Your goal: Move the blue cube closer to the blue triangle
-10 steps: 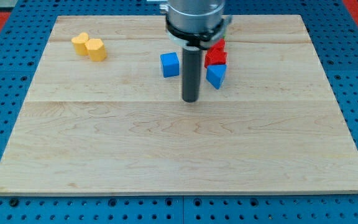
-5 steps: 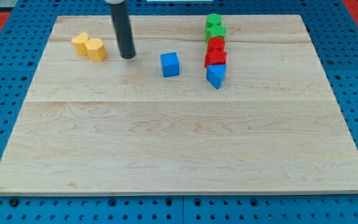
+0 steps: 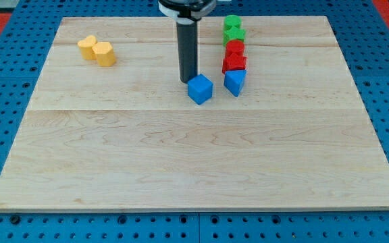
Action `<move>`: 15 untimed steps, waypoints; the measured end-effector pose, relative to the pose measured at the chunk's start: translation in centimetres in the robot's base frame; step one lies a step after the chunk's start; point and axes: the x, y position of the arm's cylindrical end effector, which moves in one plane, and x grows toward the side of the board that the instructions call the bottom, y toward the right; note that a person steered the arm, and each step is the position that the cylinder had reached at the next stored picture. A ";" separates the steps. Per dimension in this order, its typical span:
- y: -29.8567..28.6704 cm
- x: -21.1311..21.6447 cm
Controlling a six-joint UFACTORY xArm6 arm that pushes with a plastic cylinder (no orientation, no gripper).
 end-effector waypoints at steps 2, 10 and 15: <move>-3.0 2.3; 2.2 2.4; 3.2 5.2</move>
